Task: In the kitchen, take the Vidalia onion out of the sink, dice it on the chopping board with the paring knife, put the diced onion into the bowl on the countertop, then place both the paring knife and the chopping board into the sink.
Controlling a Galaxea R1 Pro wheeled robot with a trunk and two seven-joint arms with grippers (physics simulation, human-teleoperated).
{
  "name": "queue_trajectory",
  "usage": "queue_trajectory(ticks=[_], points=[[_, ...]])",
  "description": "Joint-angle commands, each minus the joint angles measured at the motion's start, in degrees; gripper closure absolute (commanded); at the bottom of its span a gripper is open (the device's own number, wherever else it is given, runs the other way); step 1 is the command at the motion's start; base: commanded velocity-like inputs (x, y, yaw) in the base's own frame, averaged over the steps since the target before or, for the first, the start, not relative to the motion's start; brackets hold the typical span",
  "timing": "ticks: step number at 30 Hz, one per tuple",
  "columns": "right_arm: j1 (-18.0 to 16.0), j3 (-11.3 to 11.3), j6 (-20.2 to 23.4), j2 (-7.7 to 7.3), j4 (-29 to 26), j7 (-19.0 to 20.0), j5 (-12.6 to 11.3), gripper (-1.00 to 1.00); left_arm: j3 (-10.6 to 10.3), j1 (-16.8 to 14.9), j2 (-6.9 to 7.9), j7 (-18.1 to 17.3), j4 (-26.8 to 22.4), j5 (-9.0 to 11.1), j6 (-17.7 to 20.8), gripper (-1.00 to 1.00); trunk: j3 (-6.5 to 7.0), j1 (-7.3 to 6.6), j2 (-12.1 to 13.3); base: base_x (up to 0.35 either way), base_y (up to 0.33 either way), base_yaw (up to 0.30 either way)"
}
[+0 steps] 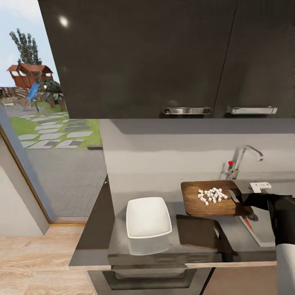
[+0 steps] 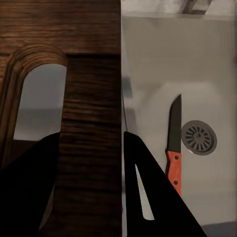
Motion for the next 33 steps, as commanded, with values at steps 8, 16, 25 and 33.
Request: queue_trajectory(ticks=[8, 16, 25, 33], points=[[-0.07, -0.10, 0.09, 0.01, -0.06, 0.58, 0.57, 1.00, -0.41, -0.12, -0.01, -0.43, 0.27, 0.61, -0.35, -1.00, 0.59, 0.04, -0.13, 0.000, 0.000, 0.000], [-0.07, -0.07, 0.09, 0.01, -0.06, 0.58, 0.57, 1.00, -0.41, -0.12, -0.01, -0.43, 0.27, 0.61, -0.35, -1.00, 1.31, 0.04, -0.13, 0.000, 0.000, 0.000], [-0.07, -0.02, 0.09, 0.07, -0.06, 0.58, 0.57, 1.00, -0.41, -0.12, -0.01, -0.43, 0.27, 0.62, -0.35, -1.00, 2.12, 0.04, -0.13, 0.000, 0.000, 0.000], [-0.07, -0.03, 0.09, 0.25, -0.06, 0.58, 0.65, 1.00, -0.41, -0.12, -0.01, -0.43, 0.27, 0.61, -0.35, -1.00, 2.84, 0.04, -0.13, 0.000, 0.000, 0.000]])
